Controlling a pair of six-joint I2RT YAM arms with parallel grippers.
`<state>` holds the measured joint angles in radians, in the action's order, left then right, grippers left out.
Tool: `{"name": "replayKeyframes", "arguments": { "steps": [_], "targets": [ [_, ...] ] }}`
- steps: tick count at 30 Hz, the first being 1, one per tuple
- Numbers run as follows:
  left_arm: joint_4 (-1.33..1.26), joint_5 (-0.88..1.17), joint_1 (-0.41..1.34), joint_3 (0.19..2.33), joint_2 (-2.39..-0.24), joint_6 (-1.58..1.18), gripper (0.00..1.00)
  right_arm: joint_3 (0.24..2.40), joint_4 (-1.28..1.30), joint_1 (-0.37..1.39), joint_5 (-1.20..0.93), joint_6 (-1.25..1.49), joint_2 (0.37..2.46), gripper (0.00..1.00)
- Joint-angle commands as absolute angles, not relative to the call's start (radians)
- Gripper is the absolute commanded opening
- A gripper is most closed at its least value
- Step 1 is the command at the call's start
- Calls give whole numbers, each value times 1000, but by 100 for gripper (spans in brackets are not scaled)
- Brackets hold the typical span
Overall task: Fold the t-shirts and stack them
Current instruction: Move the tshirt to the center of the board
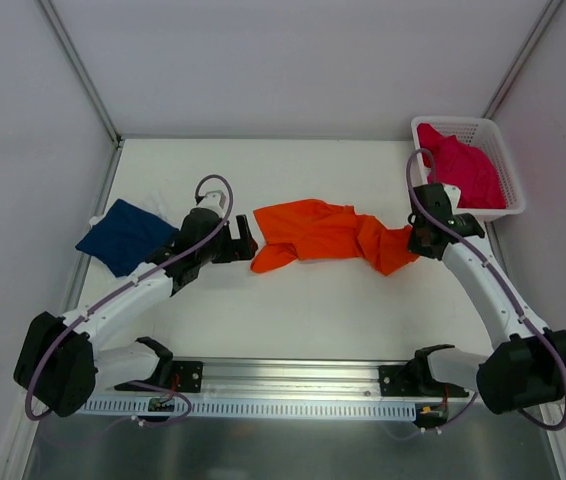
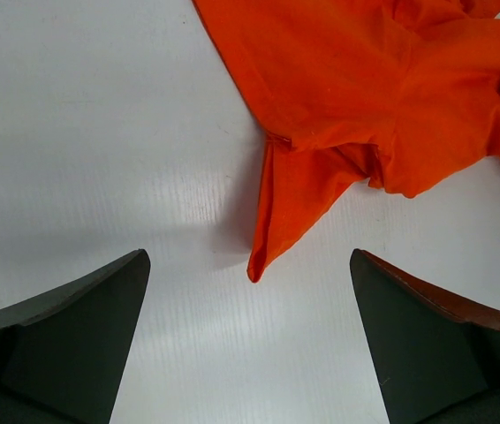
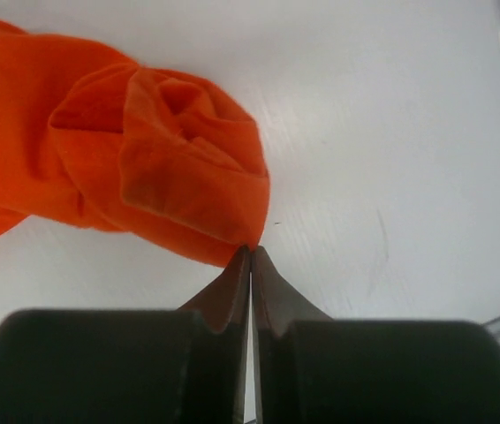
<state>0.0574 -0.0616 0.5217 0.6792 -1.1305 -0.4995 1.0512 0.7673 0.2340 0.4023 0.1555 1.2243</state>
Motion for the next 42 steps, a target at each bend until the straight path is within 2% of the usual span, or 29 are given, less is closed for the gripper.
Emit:
{"name": "replayKeyframes", "arguments": {
  "steps": [1,2,3,4,5,6,7,11,15,21,29,36,42],
  "targets": [
    [40,-29,512,745,-1173,-511,99,1037,867,255,615,206,1141,4],
    [31,-25,512,752,-1198,-509,99,1037,886,258,630,212,1137,8],
    [17,-17,512,768,-1212,-509,99,1038,937,261,647,221,1138,31],
    [11,-3,512,779,-1247,-511,99,1043,965,264,679,245,1138,46],
    [9,-3,512,791,-1267,-512,99,1045,989,274,705,262,1140,55],
    [5,24,514,813,-1287,-514,99,1045,1024,287,741,279,1135,87],
    [3,37,514,821,-1310,-512,99,1043,1023,302,745,288,1126,90],
    [-107,84,515,825,-1400,-503,99,1022,858,363,628,192,1025,94],
    [-163,91,517,836,-1462,-505,99,1008,636,364,349,109,989,91],
    [-183,90,515,882,-1571,-511,98,1097,523,364,204,42,1210,86],
    [-258,127,515,896,-1628,-520,95,1262,472,364,178,9,1526,79],
    [-302,181,515,913,-1638,-560,81,1293,448,362,176,9,1631,79],
    [-291,198,515,934,-1701,-584,61,1279,440,362,172,9,1654,78]
  ]
}}
